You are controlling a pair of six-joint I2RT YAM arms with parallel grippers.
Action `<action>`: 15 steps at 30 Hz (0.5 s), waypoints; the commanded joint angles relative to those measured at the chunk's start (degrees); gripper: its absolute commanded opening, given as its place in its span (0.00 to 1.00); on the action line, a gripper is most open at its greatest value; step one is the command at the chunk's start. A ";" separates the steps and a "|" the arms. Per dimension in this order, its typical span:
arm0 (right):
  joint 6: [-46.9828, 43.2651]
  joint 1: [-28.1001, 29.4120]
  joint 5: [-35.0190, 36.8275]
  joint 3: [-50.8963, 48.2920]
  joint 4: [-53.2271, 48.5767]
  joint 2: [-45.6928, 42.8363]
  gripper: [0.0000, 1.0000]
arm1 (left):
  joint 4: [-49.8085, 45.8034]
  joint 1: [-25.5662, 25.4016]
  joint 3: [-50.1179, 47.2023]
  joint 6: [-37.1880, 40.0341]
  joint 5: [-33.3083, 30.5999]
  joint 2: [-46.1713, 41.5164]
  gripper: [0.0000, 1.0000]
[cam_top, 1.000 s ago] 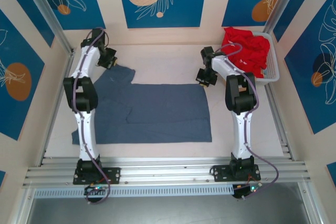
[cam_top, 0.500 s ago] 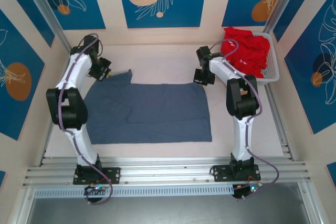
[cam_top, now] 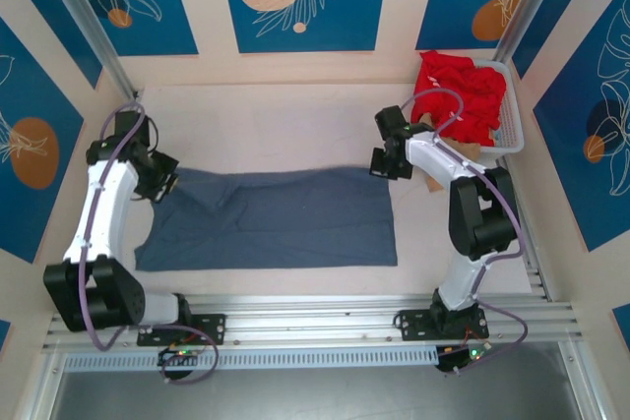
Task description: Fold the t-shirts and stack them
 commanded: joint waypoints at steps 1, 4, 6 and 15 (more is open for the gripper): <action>0.44 0.34 0.25 -3.47 0.46 -4.05 0.00 | -4.25 1.11 -2.45 1.04 -1.14 -3.60 0.00; 0.60 1.08 0.31 -5.60 -0.39 -5.95 0.00 | -5.99 1.30 -3.41 0.66 -0.86 -5.58 0.00; 0.71 1.66 0.73 -6.92 -0.79 -7.16 0.00 | -7.33 1.38 -3.71 -0.29 -1.51 -7.42 0.00; 1.72 3.73 2.39 -10.57 -2.81 -10.20 0.00 | -12.57 1.56 -3.98 -0.21 -3.05 -11.56 0.00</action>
